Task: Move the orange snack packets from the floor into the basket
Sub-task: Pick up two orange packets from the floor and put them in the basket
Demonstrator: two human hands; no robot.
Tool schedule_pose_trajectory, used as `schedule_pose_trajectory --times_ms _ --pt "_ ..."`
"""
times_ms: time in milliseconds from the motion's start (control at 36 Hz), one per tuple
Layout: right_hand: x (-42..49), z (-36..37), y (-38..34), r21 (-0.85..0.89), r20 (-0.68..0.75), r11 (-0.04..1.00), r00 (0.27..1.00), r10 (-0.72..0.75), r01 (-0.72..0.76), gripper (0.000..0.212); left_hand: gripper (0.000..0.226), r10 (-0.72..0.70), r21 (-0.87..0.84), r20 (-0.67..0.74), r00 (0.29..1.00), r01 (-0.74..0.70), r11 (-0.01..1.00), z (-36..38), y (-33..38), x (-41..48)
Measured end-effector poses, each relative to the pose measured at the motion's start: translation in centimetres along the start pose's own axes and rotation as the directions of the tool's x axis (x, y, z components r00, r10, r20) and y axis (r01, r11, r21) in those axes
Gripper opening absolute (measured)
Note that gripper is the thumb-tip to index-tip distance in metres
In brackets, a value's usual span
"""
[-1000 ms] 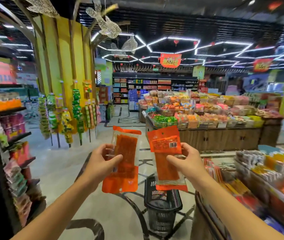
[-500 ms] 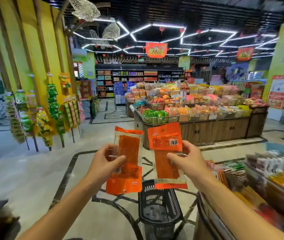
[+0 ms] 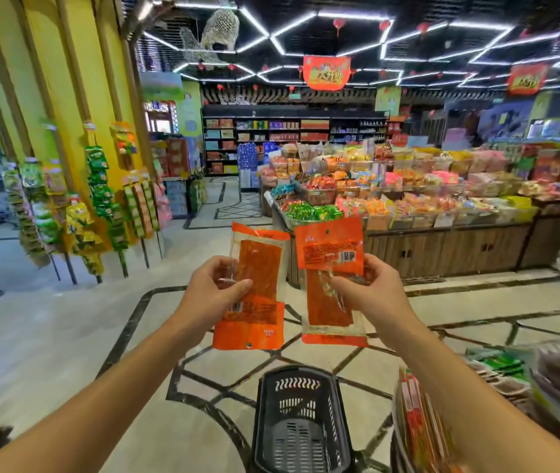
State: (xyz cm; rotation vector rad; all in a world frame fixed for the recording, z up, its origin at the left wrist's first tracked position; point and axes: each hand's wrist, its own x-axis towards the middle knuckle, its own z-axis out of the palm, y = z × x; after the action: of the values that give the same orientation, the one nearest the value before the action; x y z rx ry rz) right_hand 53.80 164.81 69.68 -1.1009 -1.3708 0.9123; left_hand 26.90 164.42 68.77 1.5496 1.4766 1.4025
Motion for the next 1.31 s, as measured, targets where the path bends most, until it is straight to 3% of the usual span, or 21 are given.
schedule_pose_trajectory --times_ms 444,694,1000,1306 --pt "16.7 1.3 11.0 -0.014 -0.016 0.993 0.993 0.117 -0.118 0.025 0.035 -0.072 -0.036 0.096 0.993 0.076 0.996 8.3 -9.7 16.7" --pt "27.7 5.0 23.5 -0.026 -0.055 0.950 0.950 0.308 -0.310 0.029 0.038 -0.308 -0.074 0.200 0.930 0.328 0.942 13.6 -22.5 28.5" --pt "28.8 6.6 45.7 -0.028 -0.048 0.758 0.759 0.650 -0.651 0.032 0.034 -0.660 -0.010 0.241 0.712 0.681 0.732 21.3 -42.2 28.7" --pt "20.6 9.5 76.3 -0.115 -0.045 0.485 0.492 0.869 -0.867 0.028 0.018 -0.860 0.095 0.028 0.510 0.855 0.510 33.6 -70.8 16.9"
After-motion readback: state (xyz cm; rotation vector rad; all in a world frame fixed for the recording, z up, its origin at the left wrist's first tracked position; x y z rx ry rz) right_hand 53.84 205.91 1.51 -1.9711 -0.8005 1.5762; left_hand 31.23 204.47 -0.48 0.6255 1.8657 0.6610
